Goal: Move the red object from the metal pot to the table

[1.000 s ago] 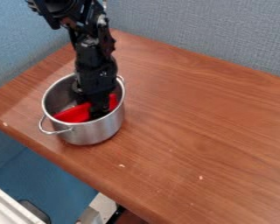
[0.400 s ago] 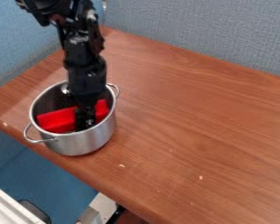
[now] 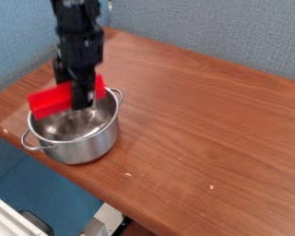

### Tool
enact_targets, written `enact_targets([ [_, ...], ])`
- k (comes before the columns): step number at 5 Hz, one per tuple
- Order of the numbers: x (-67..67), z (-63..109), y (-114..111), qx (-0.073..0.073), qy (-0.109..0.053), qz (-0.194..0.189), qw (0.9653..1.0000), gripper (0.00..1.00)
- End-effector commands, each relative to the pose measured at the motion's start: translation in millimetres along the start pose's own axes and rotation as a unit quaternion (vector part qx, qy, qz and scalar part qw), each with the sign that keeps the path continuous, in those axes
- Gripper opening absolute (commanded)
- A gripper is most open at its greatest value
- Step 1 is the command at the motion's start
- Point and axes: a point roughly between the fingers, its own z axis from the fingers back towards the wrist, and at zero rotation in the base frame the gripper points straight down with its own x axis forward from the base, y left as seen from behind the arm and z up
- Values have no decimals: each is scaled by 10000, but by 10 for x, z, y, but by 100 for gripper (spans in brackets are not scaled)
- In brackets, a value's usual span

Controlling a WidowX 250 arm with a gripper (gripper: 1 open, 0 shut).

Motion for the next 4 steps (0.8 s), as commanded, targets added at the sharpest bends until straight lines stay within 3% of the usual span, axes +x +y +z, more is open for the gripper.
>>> enact_targets([
  [1,55,423,53,158,-251,439,9986,0],
  [2,-23,326,-173,168,-309,323,9989,0],
  [3,-48,139,-254,167,-333,265,9990,0],
  [4,-61,123,-349,157,-380,162,9990,0],
])
